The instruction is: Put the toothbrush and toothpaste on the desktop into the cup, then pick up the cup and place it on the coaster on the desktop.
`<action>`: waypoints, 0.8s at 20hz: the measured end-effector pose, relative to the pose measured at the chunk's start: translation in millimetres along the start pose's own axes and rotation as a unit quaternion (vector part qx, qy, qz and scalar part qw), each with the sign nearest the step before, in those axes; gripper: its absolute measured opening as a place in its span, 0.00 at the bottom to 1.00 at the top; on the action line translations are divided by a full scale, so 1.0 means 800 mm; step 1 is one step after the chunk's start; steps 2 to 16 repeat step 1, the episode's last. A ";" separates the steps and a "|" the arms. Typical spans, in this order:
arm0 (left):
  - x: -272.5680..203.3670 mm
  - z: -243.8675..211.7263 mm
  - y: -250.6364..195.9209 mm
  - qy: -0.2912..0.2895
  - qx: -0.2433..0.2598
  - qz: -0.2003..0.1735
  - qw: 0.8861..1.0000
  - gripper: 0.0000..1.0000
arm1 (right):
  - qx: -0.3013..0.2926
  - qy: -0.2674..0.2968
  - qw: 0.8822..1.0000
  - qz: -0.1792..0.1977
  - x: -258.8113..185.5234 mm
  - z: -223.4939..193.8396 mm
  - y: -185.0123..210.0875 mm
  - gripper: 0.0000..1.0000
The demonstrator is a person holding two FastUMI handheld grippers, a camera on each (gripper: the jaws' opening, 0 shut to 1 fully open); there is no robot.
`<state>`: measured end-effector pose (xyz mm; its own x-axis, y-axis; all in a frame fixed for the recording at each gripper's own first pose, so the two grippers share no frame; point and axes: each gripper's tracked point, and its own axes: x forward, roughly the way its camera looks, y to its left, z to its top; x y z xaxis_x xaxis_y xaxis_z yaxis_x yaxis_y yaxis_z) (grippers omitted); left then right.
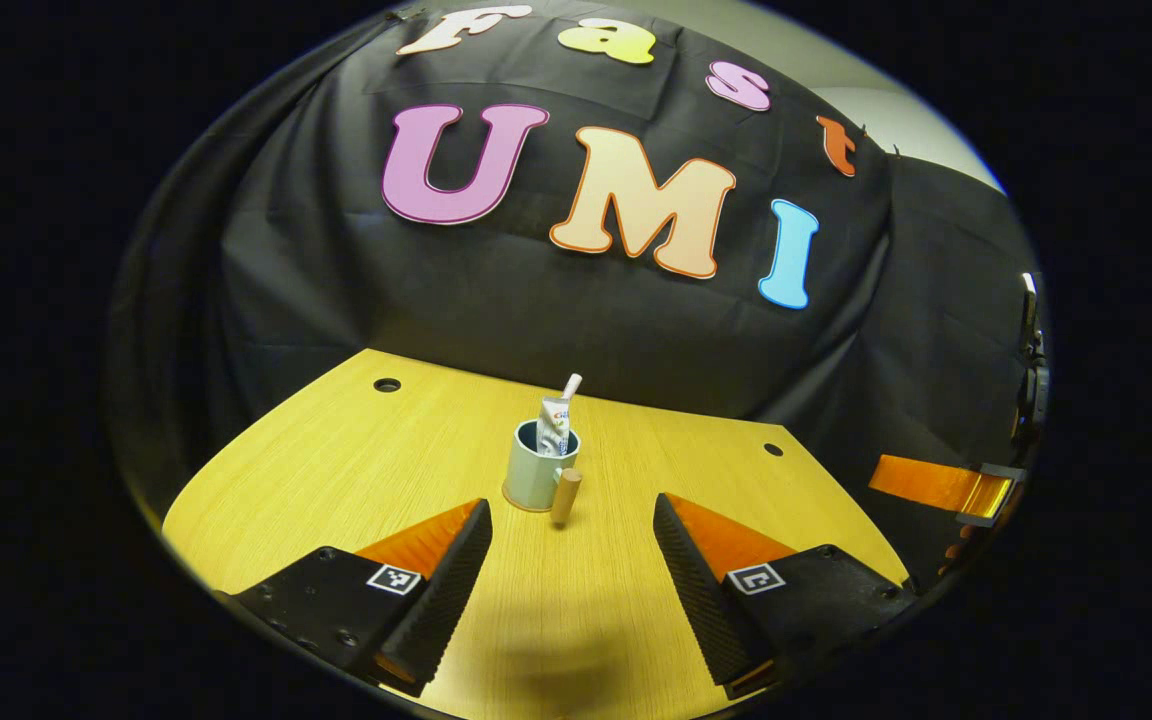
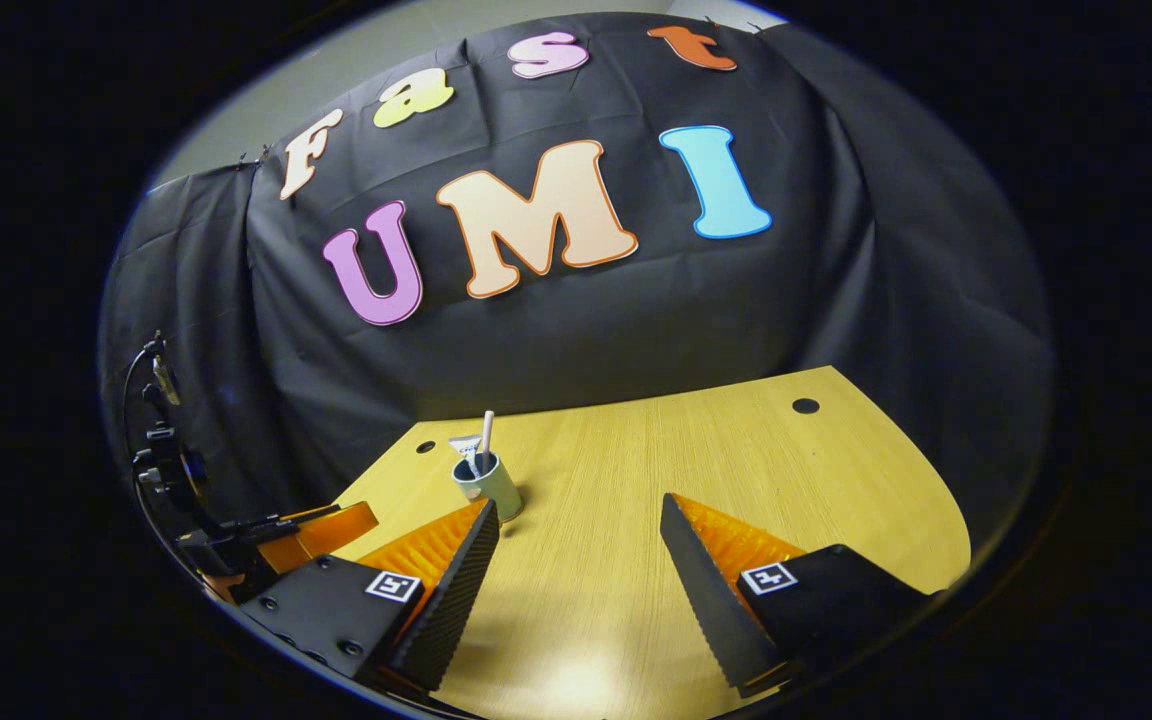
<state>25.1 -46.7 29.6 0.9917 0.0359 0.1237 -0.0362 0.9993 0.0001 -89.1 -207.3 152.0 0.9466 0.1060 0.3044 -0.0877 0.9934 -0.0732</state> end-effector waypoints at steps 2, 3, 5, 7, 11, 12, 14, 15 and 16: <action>0.000 0.000 -0.001 -0.002 0.002 0.002 1.000 0.94 | 0.001 -0.003 1.000 0.001 -0.002 0.000 -0.001 1.00; 0.000 0.000 -0.001 -0.002 0.002 0.002 1.000 0.94 | 0.001 -0.003 1.000 0.001 -0.002 0.000 -0.001 1.00; 0.000 0.000 -0.001 -0.002 0.002 0.002 1.000 0.94 | 0.001 -0.003 1.000 0.001 -0.002 0.000 -0.001 1.00; 0.000 0.000 -0.001 -0.002 0.002 0.002 1.000 0.94 | 0.001 -0.003 1.000 0.001 -0.002 0.000 -0.001 1.00; 0.000 0.000 -0.001 -0.002 0.002 0.002 1.000 0.94 | 0.001 -0.003 1.000 0.001 -0.002 0.000 -0.001 1.00; 0.000 0.000 -0.001 -0.002 0.002 0.002 1.000 0.94 | 0.001 -0.003 1.000 0.001 -0.002 0.000 -0.001 1.00; 0.000 0.000 -0.001 -0.002 0.002 0.002 1.000 0.94 | 0.001 -0.003 1.000 0.001 -0.002 0.000 -0.001 1.00; 0.000 0.000 -0.001 -0.002 0.002 0.002 1.000 0.94 | 0.001 -0.003 1.000 0.001 -0.002 0.000 -0.001 1.00; 0.000 0.000 -0.001 -0.002 0.002 0.002 1.000 0.94 | 0.001 -0.003 1.000 0.001 -0.002 0.000 -0.001 1.00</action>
